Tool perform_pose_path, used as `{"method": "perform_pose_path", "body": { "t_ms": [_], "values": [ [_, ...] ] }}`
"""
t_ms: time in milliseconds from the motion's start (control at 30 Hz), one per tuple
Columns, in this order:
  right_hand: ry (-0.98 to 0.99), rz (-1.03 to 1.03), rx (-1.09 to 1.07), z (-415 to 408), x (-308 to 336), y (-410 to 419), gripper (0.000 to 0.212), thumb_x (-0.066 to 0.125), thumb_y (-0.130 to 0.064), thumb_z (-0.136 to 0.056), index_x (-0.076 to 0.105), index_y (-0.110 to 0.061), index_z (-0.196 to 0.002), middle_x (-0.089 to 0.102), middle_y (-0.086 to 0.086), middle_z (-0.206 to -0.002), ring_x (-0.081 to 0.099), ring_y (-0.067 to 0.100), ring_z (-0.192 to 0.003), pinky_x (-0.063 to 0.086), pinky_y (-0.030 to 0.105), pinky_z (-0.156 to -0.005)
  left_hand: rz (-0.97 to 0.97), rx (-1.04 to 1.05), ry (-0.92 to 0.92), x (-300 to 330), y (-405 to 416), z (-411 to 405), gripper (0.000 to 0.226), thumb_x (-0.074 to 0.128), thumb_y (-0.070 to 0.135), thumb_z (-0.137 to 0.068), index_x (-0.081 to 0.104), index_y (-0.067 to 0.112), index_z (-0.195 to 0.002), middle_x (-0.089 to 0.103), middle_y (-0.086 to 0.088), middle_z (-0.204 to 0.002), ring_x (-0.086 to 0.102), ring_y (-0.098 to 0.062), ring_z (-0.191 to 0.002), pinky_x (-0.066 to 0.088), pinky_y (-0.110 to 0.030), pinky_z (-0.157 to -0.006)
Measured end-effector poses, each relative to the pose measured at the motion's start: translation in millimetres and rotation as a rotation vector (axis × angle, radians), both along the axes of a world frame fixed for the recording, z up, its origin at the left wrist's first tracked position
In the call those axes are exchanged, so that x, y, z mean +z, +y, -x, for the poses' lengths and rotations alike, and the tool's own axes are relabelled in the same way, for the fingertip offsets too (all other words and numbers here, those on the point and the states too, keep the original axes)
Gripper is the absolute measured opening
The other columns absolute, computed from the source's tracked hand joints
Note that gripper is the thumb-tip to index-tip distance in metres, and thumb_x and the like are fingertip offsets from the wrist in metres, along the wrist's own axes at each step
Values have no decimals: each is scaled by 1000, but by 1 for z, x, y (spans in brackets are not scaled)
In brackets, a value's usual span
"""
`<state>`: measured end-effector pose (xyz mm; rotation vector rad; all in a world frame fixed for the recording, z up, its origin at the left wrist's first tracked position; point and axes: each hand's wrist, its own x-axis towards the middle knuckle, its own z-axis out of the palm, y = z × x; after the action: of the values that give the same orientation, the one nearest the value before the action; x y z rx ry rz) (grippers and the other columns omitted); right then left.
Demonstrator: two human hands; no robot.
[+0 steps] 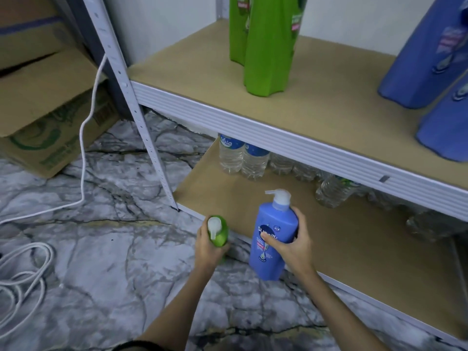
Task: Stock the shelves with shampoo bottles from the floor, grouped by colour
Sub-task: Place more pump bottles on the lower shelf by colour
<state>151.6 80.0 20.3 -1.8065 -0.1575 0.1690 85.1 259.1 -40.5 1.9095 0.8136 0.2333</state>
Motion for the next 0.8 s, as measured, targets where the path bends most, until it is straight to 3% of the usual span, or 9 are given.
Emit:
{"method": "perform_pose_path", "body": {
  "t_ms": [67,167,233,367,500,633,700,800],
  "values": [
    [-15,11,9,4,8,0,77,85,-12,-62,44,-31,-124,60,-14,-115,59,-3,-98,51,14,-79,-3,35,-28,12,2,7,80,80,14,-59,42,19,-129,59,-8,-117,54,-30,-108,44,-34,-84],
    [-37,28,23,13,23,3,76,84,-12,-63,43,-38,-122,56,-24,-115,56,-10,-100,49,19,-84,-53,0,-95,37,9,14,72,79,17,-61,44,20,-124,61,-6,-109,57,-27,-100,45,-33,-79],
    [-89,32,21,21,38,8,76,84,-11,-64,42,-41,-119,54,-29,-113,54,-15,-99,46,11,-82,-87,-20,-141,61,14,17,69,79,21,-61,46,20,-121,60,-5,-108,56,-25,-99,44,-32,-79],
    [-188,23,29,37,74,20,74,82,-9,-66,43,-31,-125,51,-30,-112,50,-22,-95,39,-2,-74,-144,-30,-283,116,24,22,65,73,31,-54,50,19,-113,62,0,-100,57,-18,-90,44,-27,-77],
    [-284,7,9,50,113,31,78,83,-13,-66,43,-28,-131,52,-23,-116,51,-12,-98,40,2,-81,-165,-66,-411,178,31,25,71,75,32,-55,43,22,-118,58,4,-100,57,-17,-92,47,-29,-80],
    [-379,34,-35,61,155,37,80,83,-21,-65,42,-30,-132,52,-20,-118,52,-1,-104,44,22,-88,-191,29,-550,234,31,34,78,78,33,-55,41,14,-121,54,5,-100,52,-11,-88,36,-13,-75],
    [-435,61,-49,64,176,38,81,83,-31,-64,40,-34,-133,52,-20,-120,54,4,-108,45,27,-90,-232,67,-634,259,33,38,76,85,23,-59,45,11,-122,54,6,-97,50,-5,-85,33,-5,-72],
    [-508,69,-100,68,213,37,80,82,-36,-64,38,-37,-131,54,-21,-117,55,3,-103,45,25,-86,-276,100,-763,296,39,37,63,83,16,-64,51,9,-119,55,3,-99,51,-10,-89,38,-10,-77]
  ]
}}
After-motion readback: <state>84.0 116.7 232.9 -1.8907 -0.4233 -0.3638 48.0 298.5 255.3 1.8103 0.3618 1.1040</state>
